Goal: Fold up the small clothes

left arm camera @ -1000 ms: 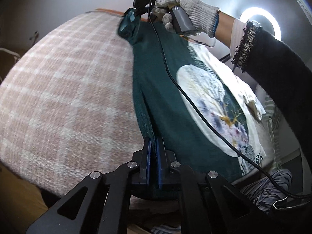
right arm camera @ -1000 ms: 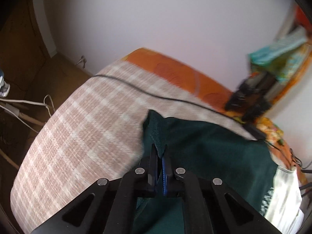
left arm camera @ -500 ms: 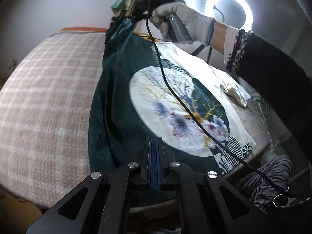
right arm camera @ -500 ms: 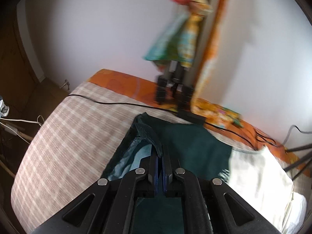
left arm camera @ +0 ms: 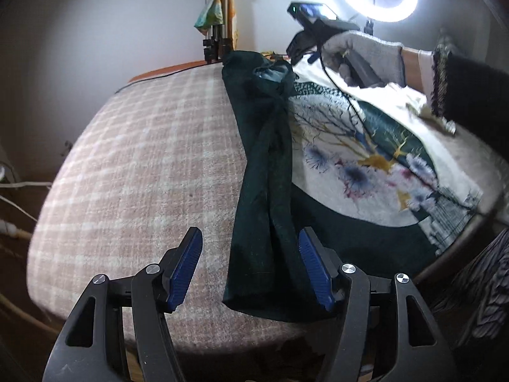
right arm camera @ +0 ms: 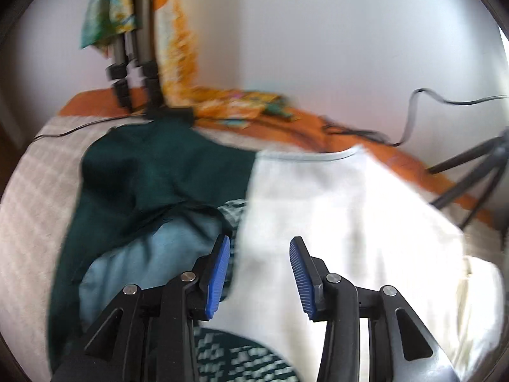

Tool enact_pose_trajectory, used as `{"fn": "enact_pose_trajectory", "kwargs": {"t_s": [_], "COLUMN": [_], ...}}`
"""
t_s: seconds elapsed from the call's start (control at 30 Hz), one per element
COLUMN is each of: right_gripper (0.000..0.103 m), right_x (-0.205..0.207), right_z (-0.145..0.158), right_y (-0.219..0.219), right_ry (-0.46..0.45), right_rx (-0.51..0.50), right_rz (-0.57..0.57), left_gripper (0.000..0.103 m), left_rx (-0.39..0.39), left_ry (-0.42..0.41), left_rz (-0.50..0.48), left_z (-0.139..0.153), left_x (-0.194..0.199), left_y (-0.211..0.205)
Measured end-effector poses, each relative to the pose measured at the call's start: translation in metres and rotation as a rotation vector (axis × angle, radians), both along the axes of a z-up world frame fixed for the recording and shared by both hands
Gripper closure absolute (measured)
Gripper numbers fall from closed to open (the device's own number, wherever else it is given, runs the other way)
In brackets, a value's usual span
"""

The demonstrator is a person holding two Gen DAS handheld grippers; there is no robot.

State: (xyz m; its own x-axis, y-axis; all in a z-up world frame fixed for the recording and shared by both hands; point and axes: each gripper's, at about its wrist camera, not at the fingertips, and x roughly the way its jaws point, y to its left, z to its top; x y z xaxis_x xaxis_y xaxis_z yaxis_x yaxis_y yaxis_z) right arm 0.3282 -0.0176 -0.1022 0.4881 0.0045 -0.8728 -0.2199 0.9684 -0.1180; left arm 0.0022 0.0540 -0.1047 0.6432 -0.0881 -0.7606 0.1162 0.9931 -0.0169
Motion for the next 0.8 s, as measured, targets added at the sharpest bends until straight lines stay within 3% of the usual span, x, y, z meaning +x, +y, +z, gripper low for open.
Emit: {"fn": "enact_pose_trajectory", "kwargs": {"t_s": [0.13,0.2,0.4,0.43,0.47,0.5,0.57,0.63,0.73,0.8], "right_gripper": [0.058,0.043,0.042,0.044,0.061,0.098,0.102,0.103,0.103,0.103], "right_x": [-0.008,-0.005,0.021,0.023,0.023,0.025,0.03,0.028,0.026,0.028], "right_z": [0.024,0.024,-0.019,-0.022,-0.02,-0.018,-0.016,-0.001,0.02,0.025], "right_y": [0.001,0.008,0.016,0.014,0.013,0.013,0.011,0.009,0.001,-0.006], "right_ry": [-0.031,0.034,0.239,0.229,0.201,0.192,0.194,0.126,0.047,0.047], "right_rx": [0.197,0.289,0.427,0.442,0.45,0.458,0.449,0.411,0.357,0.346], "right_rz": [0.054,0.101,-0.019,-0.038,-0.048,-0.044,-0.047,-0.016,0.028,0.029], "left_gripper": [0.04,0.04,0.042,0.051,0.074,0.094,0.097,0.098,0.098,0.099], "left_rx": [0.015,0.029,-0.045,-0.048,-0.05,-0.066,-0.108,-0.152,-0.127,-0.129], "left_ry": [0.008,0.033,0.1,0.096,0.094,0.091,0.09,0.079,0.047,0.037], "left_rz": [0.007,0.013,-0.009,-0.018,-0.028,-0.048,-0.059,-0.08,-0.117,-0.152], "left_z": [-0.003,-0.009,-0.024,-0.023,-0.022,-0.02,-0.017,-0.014,-0.008,-0.005], "left_x": [0.003,0.005,0.006,0.006,0.006,0.007,0.007,0.004,-0.001,-0.004], "left_y": [0.001,0.002,0.004,0.003,0.002,0.002,0.004,0.004,-0.007,-0.016]}}
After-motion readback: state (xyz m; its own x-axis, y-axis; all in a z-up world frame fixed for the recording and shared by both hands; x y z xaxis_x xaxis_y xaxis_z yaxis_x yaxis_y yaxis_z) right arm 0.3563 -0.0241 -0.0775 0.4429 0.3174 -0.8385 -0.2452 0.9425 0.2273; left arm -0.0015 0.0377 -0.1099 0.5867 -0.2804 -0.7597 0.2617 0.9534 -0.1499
